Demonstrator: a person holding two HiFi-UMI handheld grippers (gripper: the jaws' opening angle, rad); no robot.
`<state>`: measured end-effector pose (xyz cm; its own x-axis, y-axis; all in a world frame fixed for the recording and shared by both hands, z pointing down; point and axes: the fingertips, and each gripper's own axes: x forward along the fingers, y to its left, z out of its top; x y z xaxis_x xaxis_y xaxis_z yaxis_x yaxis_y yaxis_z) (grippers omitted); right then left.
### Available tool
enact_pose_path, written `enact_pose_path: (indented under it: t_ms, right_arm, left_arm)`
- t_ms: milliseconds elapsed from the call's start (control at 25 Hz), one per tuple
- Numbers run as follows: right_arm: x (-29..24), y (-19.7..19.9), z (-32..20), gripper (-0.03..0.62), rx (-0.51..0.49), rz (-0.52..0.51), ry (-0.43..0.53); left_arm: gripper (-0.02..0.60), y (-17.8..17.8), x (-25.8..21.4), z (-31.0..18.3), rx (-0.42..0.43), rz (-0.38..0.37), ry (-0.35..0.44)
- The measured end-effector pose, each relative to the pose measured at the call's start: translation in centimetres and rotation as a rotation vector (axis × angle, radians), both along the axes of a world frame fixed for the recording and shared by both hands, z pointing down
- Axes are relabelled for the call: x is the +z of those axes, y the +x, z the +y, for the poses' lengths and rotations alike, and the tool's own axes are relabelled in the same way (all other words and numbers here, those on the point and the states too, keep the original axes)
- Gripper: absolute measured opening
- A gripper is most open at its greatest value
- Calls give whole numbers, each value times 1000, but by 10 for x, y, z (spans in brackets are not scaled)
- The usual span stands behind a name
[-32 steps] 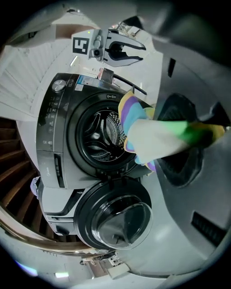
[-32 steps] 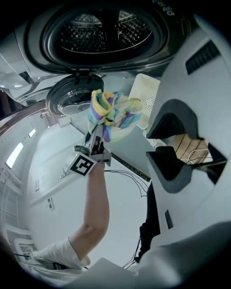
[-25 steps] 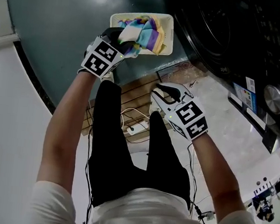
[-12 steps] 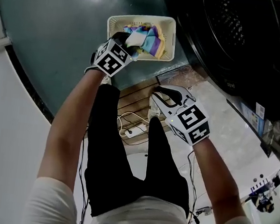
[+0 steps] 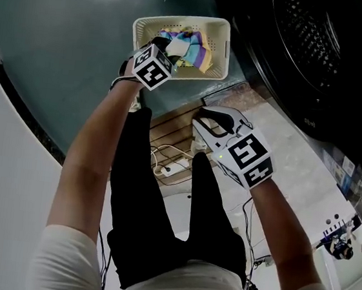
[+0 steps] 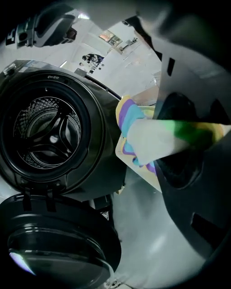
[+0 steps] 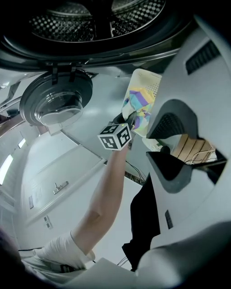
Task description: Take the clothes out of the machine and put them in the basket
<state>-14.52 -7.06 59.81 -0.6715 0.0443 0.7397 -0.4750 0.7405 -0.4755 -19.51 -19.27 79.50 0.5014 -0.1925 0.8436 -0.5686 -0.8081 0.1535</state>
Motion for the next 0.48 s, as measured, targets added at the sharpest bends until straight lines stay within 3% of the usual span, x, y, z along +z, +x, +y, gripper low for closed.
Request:
enact_pose_path:
  t_ms: [120, 240, 480]
  right_arm:
    - [5, -3, -5, 91, 18, 5, -7]
    - [13, -3, -11, 91, 16, 18, -14]
    - [14, -3, -14, 91, 12, 19, -8]
  left_arm:
    - [134, -3, 21, -1, 20, -38, -15]
    - [218, -8, 40, -6, 17, -73, -28]
    - [216, -28, 43, 5, -22, -73, -48]
